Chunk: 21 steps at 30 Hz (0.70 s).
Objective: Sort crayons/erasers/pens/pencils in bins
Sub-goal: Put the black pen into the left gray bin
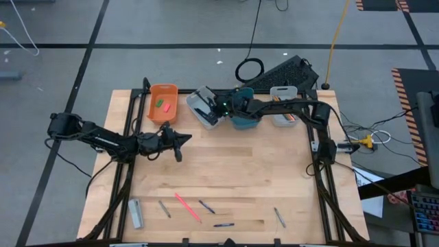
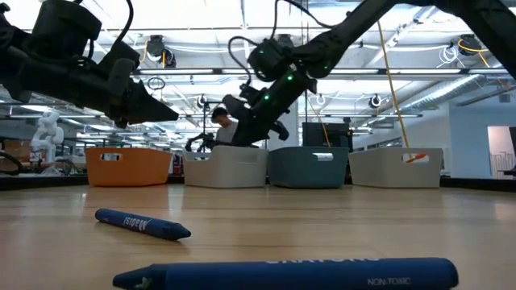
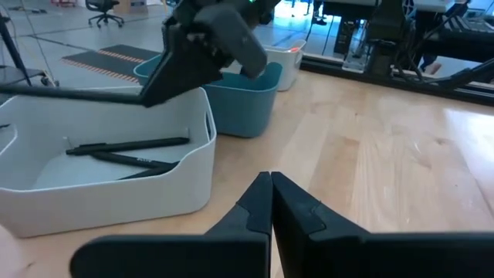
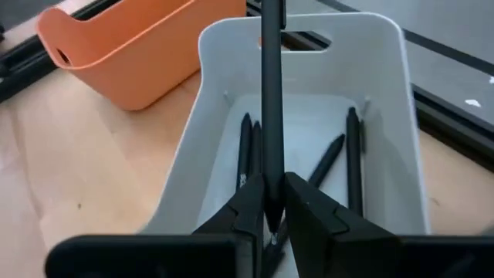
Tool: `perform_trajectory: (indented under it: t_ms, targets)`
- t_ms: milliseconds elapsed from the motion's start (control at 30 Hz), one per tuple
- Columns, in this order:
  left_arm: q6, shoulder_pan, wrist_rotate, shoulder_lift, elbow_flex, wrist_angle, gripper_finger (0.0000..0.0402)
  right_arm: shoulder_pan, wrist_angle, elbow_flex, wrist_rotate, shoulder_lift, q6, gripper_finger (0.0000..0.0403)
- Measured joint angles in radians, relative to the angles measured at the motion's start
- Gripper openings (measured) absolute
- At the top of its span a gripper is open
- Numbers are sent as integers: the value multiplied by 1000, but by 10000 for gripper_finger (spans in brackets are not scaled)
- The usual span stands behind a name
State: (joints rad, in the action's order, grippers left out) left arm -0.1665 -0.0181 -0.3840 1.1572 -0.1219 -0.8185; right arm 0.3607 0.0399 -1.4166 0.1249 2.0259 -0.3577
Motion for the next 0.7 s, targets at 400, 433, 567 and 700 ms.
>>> perform_trajectory:
  t_ms: [400, 433, 567, 700]
  targets:
    - [3, 0, 0, 0, 0, -1, 5, 12, -159, -71, 28, 38, 2, 38]
    - [3, 0, 0, 0, 0, -1, 7, 12, -158, -71, 28, 38, 2, 38]
    - [2, 0, 0, 0, 0, -1, 4, 11, -158, -71, 16, 38, 0, 38]
    - [2, 0, -1, 0, 0, -1, 7, 10, -164, -71, 2, 37, -4, 38]
